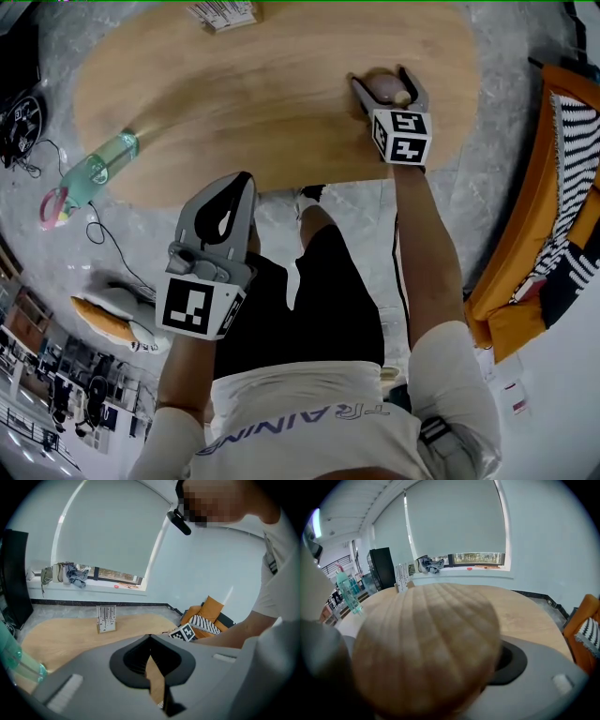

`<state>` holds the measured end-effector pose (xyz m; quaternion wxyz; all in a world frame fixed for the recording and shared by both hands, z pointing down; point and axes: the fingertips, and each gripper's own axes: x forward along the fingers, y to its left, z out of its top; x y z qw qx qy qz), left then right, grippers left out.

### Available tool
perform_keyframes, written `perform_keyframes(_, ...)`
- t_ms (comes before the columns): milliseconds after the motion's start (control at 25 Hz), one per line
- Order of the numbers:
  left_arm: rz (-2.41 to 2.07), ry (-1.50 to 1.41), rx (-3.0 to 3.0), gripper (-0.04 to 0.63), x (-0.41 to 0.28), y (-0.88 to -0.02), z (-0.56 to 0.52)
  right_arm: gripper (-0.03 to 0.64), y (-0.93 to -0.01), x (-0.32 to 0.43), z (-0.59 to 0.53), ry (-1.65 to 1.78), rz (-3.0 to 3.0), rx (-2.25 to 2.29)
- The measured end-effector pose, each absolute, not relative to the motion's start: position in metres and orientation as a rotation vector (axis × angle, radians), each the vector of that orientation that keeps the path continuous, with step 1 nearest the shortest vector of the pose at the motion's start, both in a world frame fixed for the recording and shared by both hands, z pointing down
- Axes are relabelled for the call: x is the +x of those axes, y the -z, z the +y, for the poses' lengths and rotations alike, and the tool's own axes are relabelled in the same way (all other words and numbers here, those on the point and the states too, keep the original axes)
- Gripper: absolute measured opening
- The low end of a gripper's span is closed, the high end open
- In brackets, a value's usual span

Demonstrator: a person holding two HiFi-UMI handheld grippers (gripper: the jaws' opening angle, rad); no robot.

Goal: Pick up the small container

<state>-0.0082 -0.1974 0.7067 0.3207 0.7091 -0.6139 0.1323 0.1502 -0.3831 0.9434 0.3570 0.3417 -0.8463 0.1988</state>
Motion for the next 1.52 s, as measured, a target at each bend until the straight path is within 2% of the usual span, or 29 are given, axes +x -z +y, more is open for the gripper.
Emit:
perform_keyframes(320,-1.627,-0.324,1.871,0.0,-0.012,-0.697,-0.192,0.441,-0.894,0.133,-0.381,-0.465,-2.285,0.859)
perform_keyframes(600,-1.654,-0.277,1.908,0.0,-0.018,-0.661,-0.191,0.442,-0.813,0.117,-0.358,-0.466,-2.382,0.854)
perform_keyframes(1520,-1.796,-0.082,2.205,0.0,-0.053,-0.384,-0.164,0.442,-0.394,0.107,-0.255,-0.297,-2.681,0.914)
